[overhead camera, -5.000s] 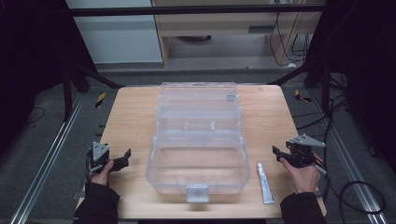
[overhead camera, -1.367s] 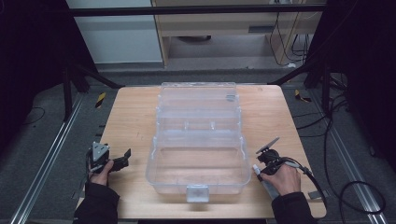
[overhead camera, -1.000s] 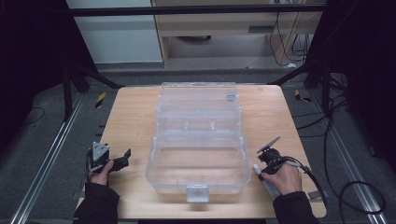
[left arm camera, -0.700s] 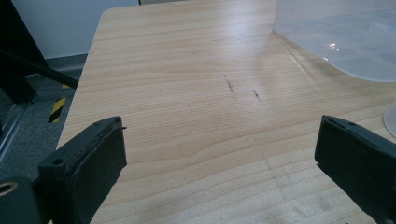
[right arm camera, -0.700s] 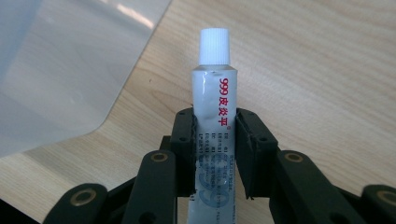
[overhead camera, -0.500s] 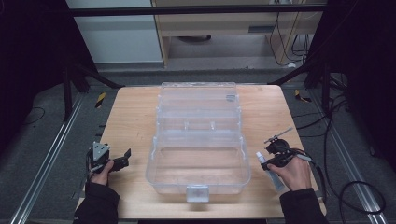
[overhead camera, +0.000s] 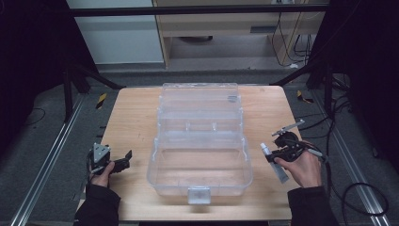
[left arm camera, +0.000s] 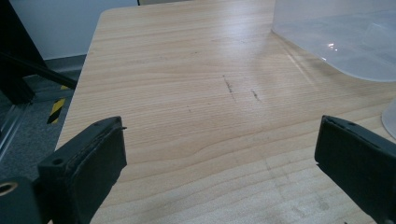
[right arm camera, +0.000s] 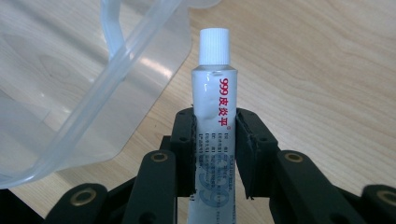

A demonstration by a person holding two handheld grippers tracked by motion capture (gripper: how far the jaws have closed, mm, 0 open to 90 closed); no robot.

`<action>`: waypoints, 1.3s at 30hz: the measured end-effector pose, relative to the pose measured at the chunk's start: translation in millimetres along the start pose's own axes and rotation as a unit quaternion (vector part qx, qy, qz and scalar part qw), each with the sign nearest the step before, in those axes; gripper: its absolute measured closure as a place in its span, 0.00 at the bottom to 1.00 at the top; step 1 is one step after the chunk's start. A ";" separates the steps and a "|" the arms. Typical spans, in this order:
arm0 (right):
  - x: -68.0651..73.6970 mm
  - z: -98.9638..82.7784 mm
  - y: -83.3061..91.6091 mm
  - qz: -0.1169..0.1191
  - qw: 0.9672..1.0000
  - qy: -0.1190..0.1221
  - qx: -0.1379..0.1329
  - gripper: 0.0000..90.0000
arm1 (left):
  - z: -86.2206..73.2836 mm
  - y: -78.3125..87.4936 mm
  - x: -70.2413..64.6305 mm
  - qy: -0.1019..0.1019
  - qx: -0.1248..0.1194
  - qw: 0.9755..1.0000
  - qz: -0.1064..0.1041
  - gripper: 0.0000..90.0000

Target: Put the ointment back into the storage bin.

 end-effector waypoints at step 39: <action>85.4 71.9 37.3 0.116 0.969 0.217 0.011 0.78 | 0.0 -0.1 0.3 0.002 0.000 1.000 -0.002 0.02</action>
Point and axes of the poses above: each handheld gripper's, and its own axes: y roughly backward along the jaws, z roughly out of its top, x roughly to its left, the point moved 7 cm from there along -y, roughly forward along the jaws, and after that the axes turned 9 degrees about z, right-handed, at the moved point
